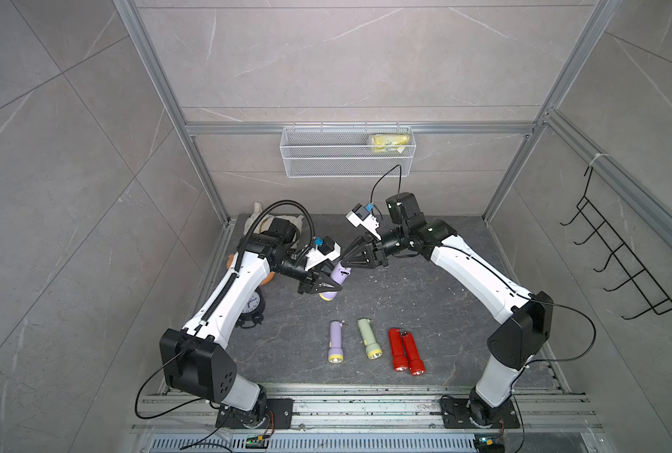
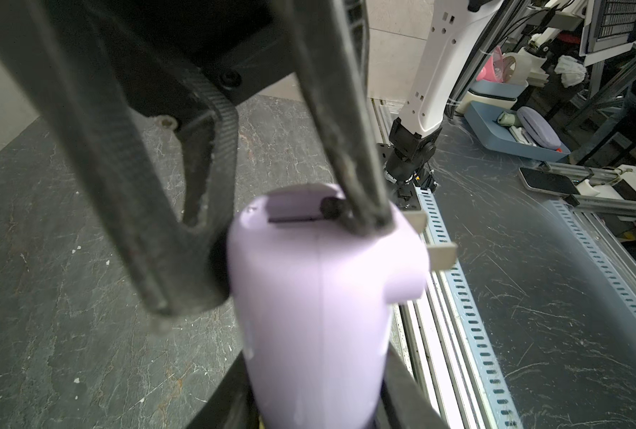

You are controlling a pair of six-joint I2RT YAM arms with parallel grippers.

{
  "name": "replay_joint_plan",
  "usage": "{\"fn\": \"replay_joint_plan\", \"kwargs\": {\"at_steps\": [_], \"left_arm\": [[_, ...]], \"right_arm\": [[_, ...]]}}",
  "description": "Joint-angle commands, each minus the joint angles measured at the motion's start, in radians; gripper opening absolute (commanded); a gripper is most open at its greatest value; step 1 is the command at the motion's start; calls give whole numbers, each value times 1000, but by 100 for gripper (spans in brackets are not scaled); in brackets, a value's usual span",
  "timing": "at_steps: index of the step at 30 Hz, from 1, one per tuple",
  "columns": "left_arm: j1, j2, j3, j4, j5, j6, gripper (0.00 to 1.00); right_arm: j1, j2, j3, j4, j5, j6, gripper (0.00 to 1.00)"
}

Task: Close the plug at the bottom of the flashlight
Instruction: Close the plug of the flashlight.

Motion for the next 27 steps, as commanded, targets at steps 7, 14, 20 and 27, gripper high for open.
{"fn": "replay_joint_plan", "kwargs": {"at_steps": [7, 14, 20, 27], "left_arm": [[3, -19, 37, 25, 57, 9, 0], [3, -23, 30, 27, 56, 10, 0], [3, -20, 31, 28, 56, 9, 0], [3, -22, 32, 30, 54, 7, 0]], "right_arm": [[21, -29, -21, -99, -41, -67, 34], [0, -43, -19, -109, -77, -78, 39], [-5, -43, -19, -113, -98, -76, 41], [-5, -40, -28, -126, -108, -88, 43]]}}
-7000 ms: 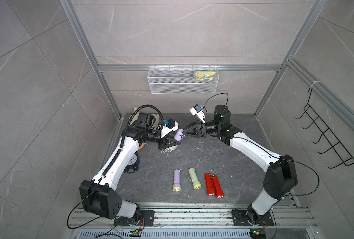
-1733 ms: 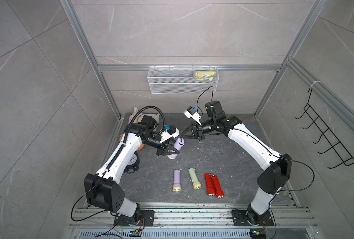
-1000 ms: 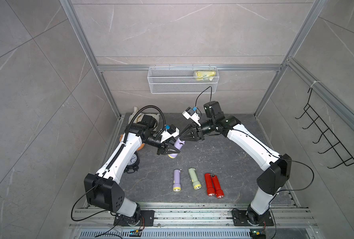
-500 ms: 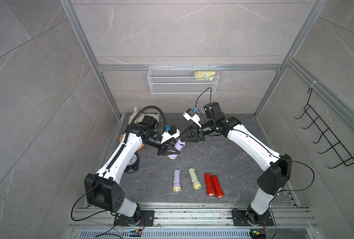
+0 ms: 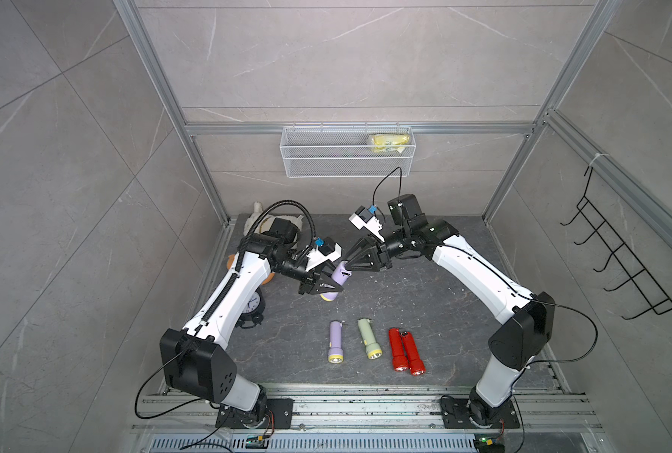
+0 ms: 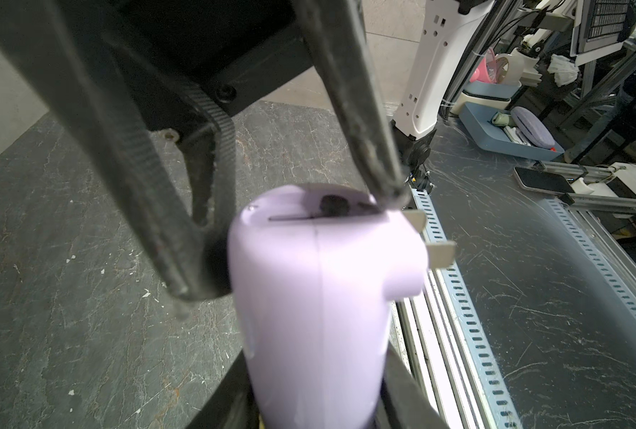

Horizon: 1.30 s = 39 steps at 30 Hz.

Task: Close the plug at the bottom of the flashlight
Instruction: Close the plug of the flashlight.

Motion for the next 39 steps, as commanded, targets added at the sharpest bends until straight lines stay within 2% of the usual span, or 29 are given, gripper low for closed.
{"fn": "replay_joint_plan", "kwargs": {"at_steps": [1, 11, 18, 27, 28, 30, 32, 39], "left_arm": [[9, -22, 32, 32, 43, -6, 0], [10, -33, 28, 36, 41, -10, 0], [10, -37, 17, 44, 38, -12, 0], [10, -42, 11, 50, 34, -15, 0], [10, -42, 10, 49, 34, -15, 0], [10, -42, 10, 49, 32, -14, 0], [10, -42, 11, 50, 34, -14, 0], [10, -40, 10, 50, 32, -16, 0]], "right_arm": [[9, -34, -19, -63, -66, -20, 43], [9, -10, -16, -53, -75, -16, 32], [7, 6, -9, -52, -73, -14, 18], [0, 12, -9, -29, -70, -1, 6], [-1, 11, -10, -26, -69, 4, 7], [-8, 11, -10, -18, -66, 16, 22], [-21, 6, -10, -8, -66, 30, 30], [-32, -26, -33, 59, -103, 86, 36]]}}
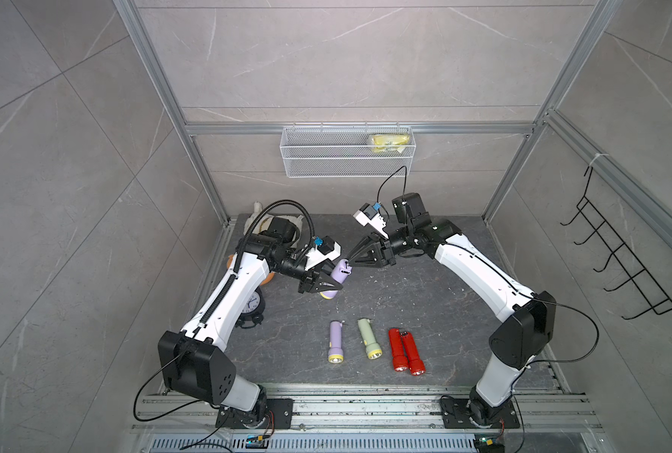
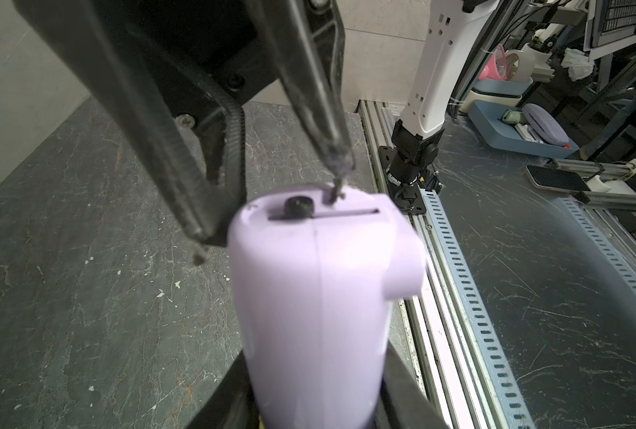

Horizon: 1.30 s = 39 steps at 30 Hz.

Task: Close the plug at the bottom of the flashlight
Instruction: Close the plug of the flashlight.

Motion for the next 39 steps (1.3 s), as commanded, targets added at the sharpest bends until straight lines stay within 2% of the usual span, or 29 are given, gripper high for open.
{"fn": "replay_joint_plan", "kwargs": {"at_steps": [1, 8, 31, 39], "left_arm": [[7, -29, 13, 16, 41, -14, 0], [7, -29, 12, 19, 42, -14, 0], [7, -25, 14, 21, 38, -18, 0], [7, -33, 12, 19, 38, -18, 0]], "right_arm": [[9, -25, -22, 27, -40, 34, 36], [45, 11, 4, 14, -7, 35, 37], [52, 28, 56, 47, -17, 70, 36], [53, 53, 47, 52, -27, 73, 23]]}}
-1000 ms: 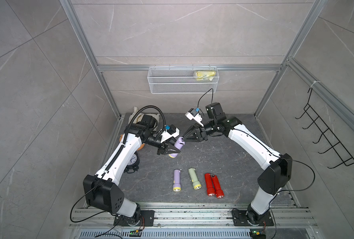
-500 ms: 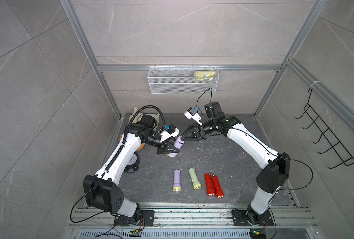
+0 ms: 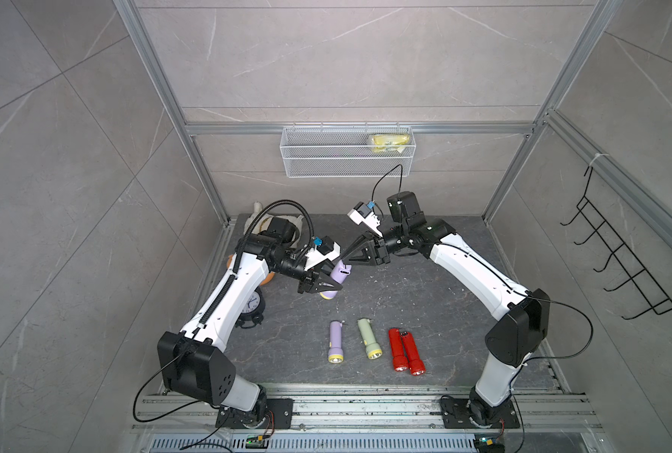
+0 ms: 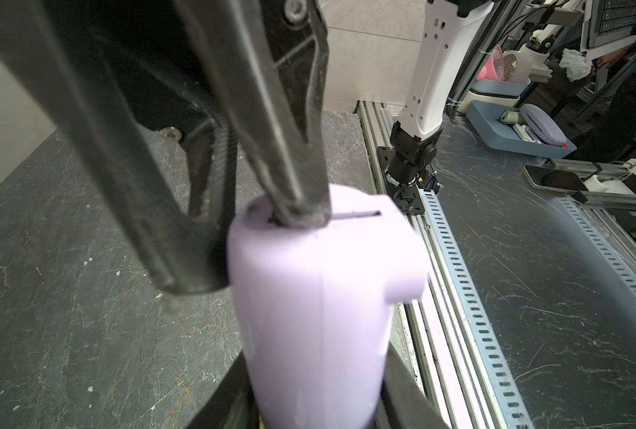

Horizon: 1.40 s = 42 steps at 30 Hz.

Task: Close the plug at the bottom of the flashlight
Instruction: Close the plug of the flashlight, then place the flashlight at the center of the board.

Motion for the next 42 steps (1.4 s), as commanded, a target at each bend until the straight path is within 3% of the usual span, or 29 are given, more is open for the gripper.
{"fn": "replay_joint_plan", "kwargs": {"at_steps": [1, 9, 15, 17, 19, 21, 23, 24, 25, 27, 30, 35, 38, 39, 40, 41, 42], "left_arm": [[3, -31, 12, 31, 35, -18, 0], [3, -39, 3, 33, 37, -17, 0], [3, -53, -8, 39, 43, -19, 0], [3, -57, -11, 46, 45, -26, 0], [3, -59, -12, 52, 48, -31, 0], [3, -57, -10, 58, 52, -42, 0], [3, -53, -6, 60, 58, -50, 0], [3, -51, -4, 67, 60, -62, 0], [3, -50, -4, 80, 60, -84, 0], [3, -45, -6, 133, 38, -159, 0], [3, -26, -22, 334, -94, -449, 0], [2, 44, 20, 442, -276, -686, 0], [3, 92, 58, 476, -393, -802, 0], [2, 110, 67, 490, -446, -851, 0], [2, 127, 79, 499, -494, -898, 0], [2, 145, 95, 499, -536, -934, 0], [2, 165, 110, 495, -565, -978, 0]], "right_arm": [[24, 28, 19, -7, -45, 8, 22], [19, 35, 27, 29, -43, 36, 18], [-26, 49, 6, 256, -51, 231, 15], [-53, 48, -41, 463, -54, 402, 20], [-92, 53, -119, 810, -64, 677, 25], [-149, 99, -184, 1412, -71, 1161, 28], [-198, 226, -99, 1982, -79, 1693, 27], [-207, 280, -38, 1999, -109, 1809, 26], [-206, 305, -14, 2000, -128, 1838, 25], [-204, 311, -44, 1999, -139, 1812, 25], [-214, 309, -71, 1999, -133, 1811, 25], [-249, 302, -116, 1994, -115, 1833, 25], [-270, 241, -207, 1803, -77, 1662, 25], [-278, 190, -250, 1595, -52, 1478, 25], [-287, 118, -266, 1201, 6, 1171, 26], [-288, 48, -205, 657, 130, 761, 28], [-248, 1, -72, 78, 426, 263, 29]]}}
